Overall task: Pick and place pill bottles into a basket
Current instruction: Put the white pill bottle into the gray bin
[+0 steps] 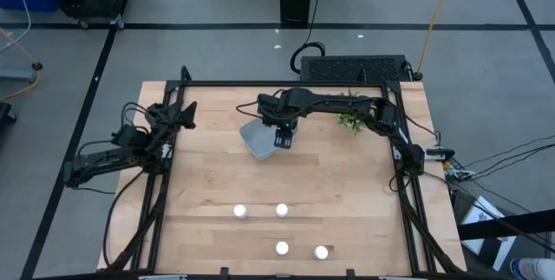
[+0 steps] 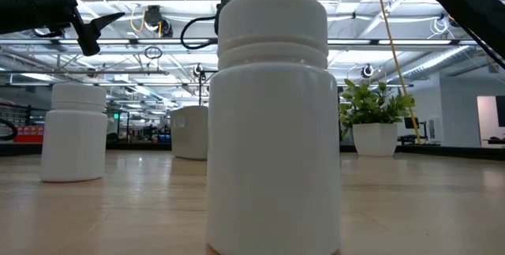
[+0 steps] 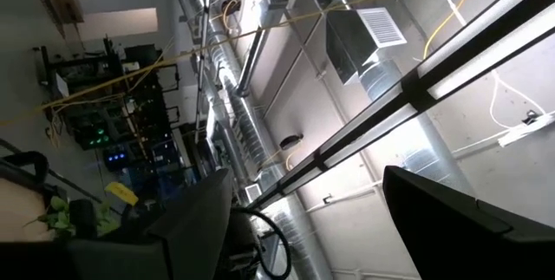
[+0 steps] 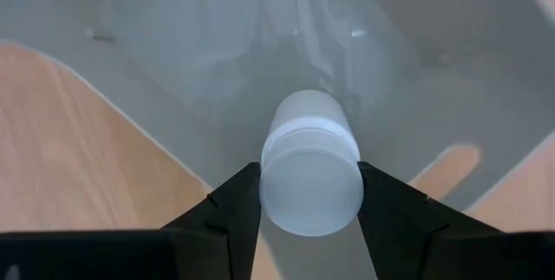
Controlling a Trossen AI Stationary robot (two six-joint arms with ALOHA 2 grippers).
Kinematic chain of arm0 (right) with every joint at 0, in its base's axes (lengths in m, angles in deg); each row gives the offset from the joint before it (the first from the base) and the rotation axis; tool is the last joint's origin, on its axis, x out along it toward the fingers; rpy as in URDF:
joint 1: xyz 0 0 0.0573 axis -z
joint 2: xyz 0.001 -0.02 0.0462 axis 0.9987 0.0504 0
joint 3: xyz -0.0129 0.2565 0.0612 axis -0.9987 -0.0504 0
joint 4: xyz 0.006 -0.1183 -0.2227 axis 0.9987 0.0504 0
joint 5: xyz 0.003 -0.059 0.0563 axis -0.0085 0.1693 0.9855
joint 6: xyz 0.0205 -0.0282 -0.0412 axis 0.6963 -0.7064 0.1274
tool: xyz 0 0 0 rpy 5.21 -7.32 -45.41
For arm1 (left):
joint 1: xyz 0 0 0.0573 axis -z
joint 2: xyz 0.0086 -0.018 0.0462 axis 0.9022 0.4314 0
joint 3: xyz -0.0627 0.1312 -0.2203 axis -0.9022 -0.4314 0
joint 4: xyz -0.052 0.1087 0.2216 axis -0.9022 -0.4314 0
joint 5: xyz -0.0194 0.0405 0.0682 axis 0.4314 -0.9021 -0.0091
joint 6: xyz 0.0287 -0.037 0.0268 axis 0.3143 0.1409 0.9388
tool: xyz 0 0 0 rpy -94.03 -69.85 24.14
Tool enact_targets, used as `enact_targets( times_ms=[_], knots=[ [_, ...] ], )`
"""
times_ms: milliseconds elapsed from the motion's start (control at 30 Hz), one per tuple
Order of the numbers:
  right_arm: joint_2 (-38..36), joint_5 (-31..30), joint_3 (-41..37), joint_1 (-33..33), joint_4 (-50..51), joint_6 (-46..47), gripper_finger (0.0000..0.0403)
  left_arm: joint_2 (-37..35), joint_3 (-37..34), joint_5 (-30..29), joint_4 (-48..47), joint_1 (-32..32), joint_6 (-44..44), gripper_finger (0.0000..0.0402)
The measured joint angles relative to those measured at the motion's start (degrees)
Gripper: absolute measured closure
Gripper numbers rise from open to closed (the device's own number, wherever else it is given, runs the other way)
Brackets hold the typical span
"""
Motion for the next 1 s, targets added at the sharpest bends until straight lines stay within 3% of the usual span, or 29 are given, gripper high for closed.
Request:
enact_targets(
  times_ms=[1000],
  knots=[
    [1.84,1.63,-0.03,-0.05,1.24,-2.77,0.0247,-0.01,0.0,0.79,-0.9,0.0,0.12,0.0094]
  ],
)
